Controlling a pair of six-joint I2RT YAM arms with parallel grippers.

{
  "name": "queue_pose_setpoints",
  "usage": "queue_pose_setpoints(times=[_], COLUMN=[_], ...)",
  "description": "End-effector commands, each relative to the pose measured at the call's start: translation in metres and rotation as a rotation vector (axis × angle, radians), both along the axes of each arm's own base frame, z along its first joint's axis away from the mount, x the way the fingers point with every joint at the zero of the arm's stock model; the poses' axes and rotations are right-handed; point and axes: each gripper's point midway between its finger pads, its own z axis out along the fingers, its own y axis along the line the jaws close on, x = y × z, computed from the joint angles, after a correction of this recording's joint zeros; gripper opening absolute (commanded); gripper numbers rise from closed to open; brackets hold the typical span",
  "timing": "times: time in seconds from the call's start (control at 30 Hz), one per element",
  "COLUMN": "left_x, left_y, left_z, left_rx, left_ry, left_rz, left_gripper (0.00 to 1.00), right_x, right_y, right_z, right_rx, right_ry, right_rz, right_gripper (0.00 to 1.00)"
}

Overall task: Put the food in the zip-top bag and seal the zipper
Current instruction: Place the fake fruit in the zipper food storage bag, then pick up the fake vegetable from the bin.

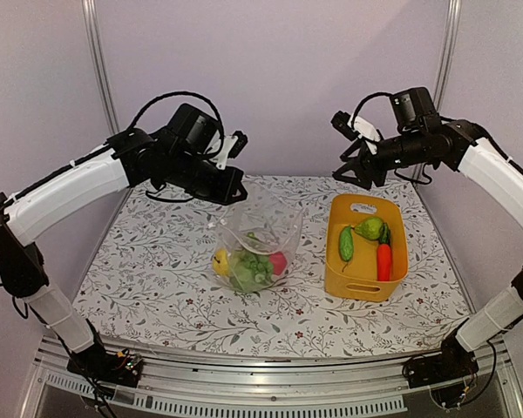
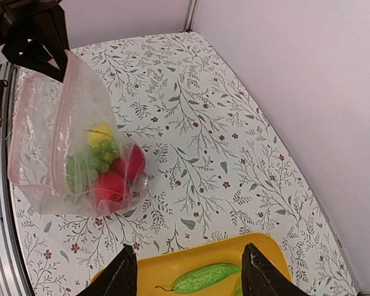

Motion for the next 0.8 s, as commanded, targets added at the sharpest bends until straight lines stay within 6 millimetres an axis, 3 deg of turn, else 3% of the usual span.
queue_pose_setpoints(times=[0.0,0.13,0.27,0.57,0.77], left_x=[0.007,0.006,0.005,0.001,-0.002], left_y=[-0.003,-0.003,0.0,0.004,0.01], left_z=[0.004,0.0,-0.002,-0.006,-0.009], left_rx=[-0.006,-0.001,0.002,0.002,0.011], left_ry=[-0.016,-0.008,-0.009,0.0,0.001], left_rz=[-0.006,-0.007,-0.004,0.001,0.013], left_gripper=[0.0,0.0,0.0,0.0,0.0], right_x=[0.026,0.045,0.056,0.059,0.057], right_y=[-0.045,-0.077,-0.094,-0.097,-0.1], right_z=[-0.031,-0.076,-0.114,-0.198,-0.235], right_rx=[-0.003,-0.027,-0.054,-0.13,-0.181], right_ry=[0.107,0.231,0.339,0.594,0.68], right_rz=[-0.148,-0.265,-0.35,-0.421,-0.446], right_gripper=[0.55,0.52,0.53,0.6,0.63])
